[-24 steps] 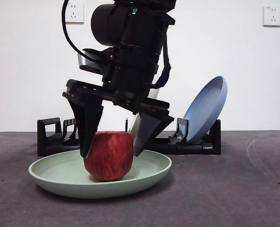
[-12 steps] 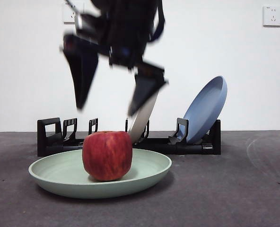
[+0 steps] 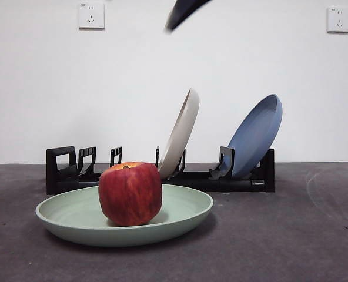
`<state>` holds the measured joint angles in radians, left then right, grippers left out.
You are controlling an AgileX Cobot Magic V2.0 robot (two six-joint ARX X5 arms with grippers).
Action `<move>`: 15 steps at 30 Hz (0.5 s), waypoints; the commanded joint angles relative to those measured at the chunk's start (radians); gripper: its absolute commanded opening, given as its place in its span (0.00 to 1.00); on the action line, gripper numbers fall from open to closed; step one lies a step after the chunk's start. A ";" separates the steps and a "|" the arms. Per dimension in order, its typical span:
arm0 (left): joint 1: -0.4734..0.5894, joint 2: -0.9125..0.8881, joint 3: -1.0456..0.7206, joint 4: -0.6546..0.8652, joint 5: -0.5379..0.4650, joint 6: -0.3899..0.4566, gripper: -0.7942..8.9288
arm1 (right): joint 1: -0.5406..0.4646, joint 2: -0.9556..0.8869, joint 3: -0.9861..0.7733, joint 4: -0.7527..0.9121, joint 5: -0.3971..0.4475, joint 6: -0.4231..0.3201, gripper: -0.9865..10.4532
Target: Take the green plate from the plate rack,put the plate on the table,take the apple from the table,put the apple in the plate
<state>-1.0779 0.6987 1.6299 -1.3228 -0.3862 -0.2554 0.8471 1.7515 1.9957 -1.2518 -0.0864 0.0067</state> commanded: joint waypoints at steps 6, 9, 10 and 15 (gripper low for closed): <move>-0.001 0.048 -0.112 0.000 0.001 -0.037 0.28 | 0.004 -0.160 -0.019 -0.126 0.016 -0.037 0.52; -0.001 0.077 -0.161 0.000 0.003 -0.062 0.28 | 0.004 -0.235 -0.039 -0.127 0.016 -0.031 0.52; -0.001 0.087 -0.176 0.000 0.005 -0.067 0.28 | 0.004 -0.263 -0.046 -0.127 0.017 -0.025 0.52; -0.001 0.145 -0.209 0.002 0.027 -0.093 0.28 | 0.004 -0.416 -0.127 -0.127 0.053 0.005 0.52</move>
<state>-1.0779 0.8421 1.4254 -1.3243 -0.3614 -0.3271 0.8490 1.3506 1.8904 -1.3552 -0.0402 -0.0059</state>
